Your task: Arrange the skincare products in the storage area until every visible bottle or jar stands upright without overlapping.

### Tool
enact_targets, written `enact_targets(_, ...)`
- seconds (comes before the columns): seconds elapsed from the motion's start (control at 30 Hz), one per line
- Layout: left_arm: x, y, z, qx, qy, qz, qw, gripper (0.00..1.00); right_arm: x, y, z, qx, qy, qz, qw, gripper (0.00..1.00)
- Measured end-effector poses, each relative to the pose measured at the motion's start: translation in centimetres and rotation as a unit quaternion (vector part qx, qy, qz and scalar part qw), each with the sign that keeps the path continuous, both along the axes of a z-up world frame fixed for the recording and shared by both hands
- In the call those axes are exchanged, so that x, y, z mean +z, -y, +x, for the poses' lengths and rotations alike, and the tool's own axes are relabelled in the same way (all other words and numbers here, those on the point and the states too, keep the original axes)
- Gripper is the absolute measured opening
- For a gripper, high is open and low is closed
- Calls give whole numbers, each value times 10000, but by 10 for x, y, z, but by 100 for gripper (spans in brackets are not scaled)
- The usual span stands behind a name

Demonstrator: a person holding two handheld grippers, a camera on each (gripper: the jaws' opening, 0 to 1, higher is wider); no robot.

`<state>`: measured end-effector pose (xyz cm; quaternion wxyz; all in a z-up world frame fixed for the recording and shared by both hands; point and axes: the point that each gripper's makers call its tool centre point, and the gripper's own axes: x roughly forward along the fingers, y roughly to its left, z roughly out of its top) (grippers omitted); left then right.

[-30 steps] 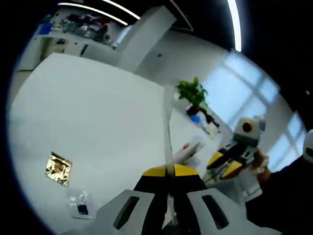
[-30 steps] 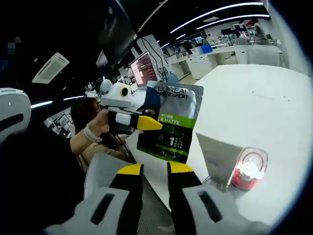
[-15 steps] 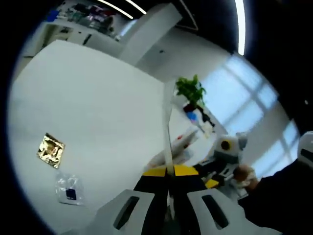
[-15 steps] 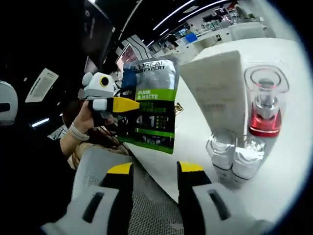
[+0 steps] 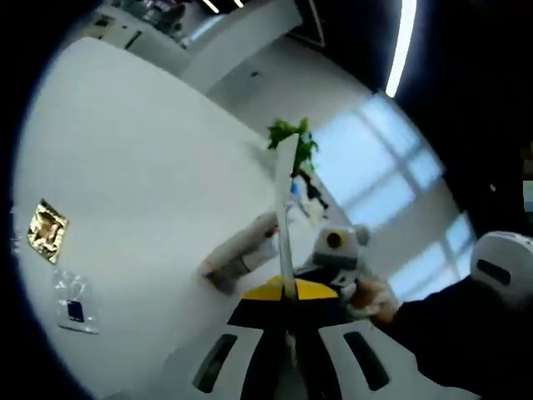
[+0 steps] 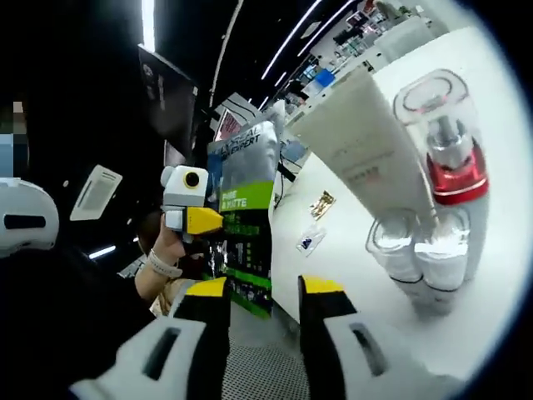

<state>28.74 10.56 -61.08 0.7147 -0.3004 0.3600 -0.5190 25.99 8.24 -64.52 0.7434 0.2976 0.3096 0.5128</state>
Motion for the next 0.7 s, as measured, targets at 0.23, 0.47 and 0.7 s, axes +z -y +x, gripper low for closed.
enact_targets(0.23,13,1,4,79,240,-285,9993,0,27,0,-4,106,-170,888,9958,4)
enact_targets(0.47,13,-1,11,160,866,-240,9958,3,31,-1,-6,192,-17,865,9961,1)
enact_targets(0.7,26,-16,37,647,992,-467,9919,11,27,-5,-14,436,23,704,9966,1)
